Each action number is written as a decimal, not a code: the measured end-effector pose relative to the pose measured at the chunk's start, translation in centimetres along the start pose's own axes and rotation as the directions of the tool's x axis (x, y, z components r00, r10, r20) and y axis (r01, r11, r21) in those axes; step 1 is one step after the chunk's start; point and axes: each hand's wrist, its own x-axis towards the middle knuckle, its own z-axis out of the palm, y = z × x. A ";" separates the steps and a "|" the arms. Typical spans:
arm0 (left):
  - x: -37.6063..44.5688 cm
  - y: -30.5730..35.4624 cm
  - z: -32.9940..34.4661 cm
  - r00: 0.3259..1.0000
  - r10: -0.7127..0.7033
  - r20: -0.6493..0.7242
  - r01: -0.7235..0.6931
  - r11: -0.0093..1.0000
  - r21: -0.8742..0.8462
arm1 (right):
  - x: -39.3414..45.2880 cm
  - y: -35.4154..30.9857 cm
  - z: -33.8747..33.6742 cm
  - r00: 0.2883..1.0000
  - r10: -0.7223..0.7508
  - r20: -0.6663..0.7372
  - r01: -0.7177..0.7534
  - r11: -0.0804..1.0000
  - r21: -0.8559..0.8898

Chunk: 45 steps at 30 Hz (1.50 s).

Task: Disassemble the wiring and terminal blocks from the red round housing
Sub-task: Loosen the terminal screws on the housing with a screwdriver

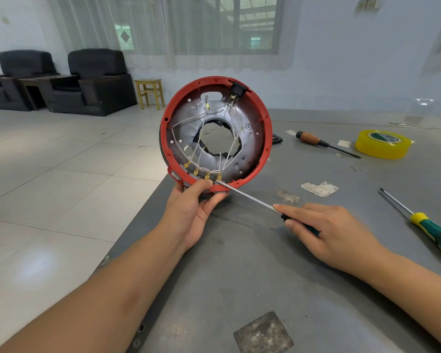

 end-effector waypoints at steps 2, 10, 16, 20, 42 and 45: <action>-0.1 -0.1 0.0 1.000 0.006 -0.001 -0.006 1.000 -0.008 | 0.3 -0.6 0.2 1.000 -0.004 -0.004 0.004 1.000 0.002; 0.2 -0.1 -0.2 0.998 0.051 -0.029 -0.051 0.999 -0.011 | -0.5 -0.4 -0.4 1.000 0.013 0.004 -0.012 0.999 -0.046; 0.4 -0.2 -0.3 0.996 0.082 -0.032 -0.083 0.996 -0.024 | -0.7 -0.7 -0.5 1.000 0.004 -0.011 -0.006 0.993 -0.116; 0.6 -0.3 -0.4 0.995 0.092 -0.030 -0.093 0.995 -0.023 | -0.7 -0.7 -0.4 1.000 0.012 -0.021 -0.015 0.990 -0.138; 0.5 -0.3 0.0 0.986 0.123 -0.110 -0.127 0.991 -0.037 | -0.7 -2.7 0.7 0.995 0.066 -0.069 -0.075 0.988 -0.137; 0.6 -0.3 -0.1 0.986 0.115 -0.124 -0.124 0.990 -0.073 | -0.4 -3.1 1.0 0.993 0.095 -0.072 -0.102 0.989 -0.109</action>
